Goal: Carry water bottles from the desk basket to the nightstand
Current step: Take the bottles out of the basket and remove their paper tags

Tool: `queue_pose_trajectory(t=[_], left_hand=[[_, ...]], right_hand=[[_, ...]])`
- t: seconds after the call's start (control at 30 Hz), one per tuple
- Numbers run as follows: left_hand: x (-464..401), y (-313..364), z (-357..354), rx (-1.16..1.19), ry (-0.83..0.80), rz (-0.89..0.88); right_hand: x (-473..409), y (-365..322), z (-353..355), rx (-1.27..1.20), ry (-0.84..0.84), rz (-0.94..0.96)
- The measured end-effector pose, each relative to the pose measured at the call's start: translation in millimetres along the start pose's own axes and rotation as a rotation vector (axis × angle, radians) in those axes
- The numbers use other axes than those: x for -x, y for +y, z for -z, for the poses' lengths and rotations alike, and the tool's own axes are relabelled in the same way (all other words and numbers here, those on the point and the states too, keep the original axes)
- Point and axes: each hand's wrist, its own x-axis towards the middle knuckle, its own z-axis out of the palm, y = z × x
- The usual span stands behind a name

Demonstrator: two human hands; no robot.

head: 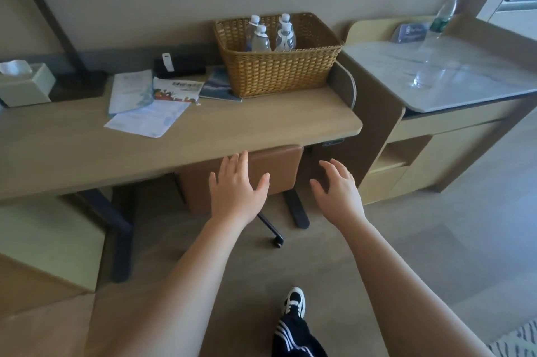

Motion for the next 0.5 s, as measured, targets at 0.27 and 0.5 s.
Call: queue_pose_trajectory(t=[0.27, 0.5], left_hand=[[-171.8, 60.2, -15.8, -0.037, 0.082, 0.02], [-277.8, 81.4, -16.1, -0.053, 0.163, 0.01]], right_hand=[[-192.5, 4.5, 15.5, -0.009, -0.058, 0.079], [-310.3, -10.8, 14.6, 0.008, -0.03, 0.154]])
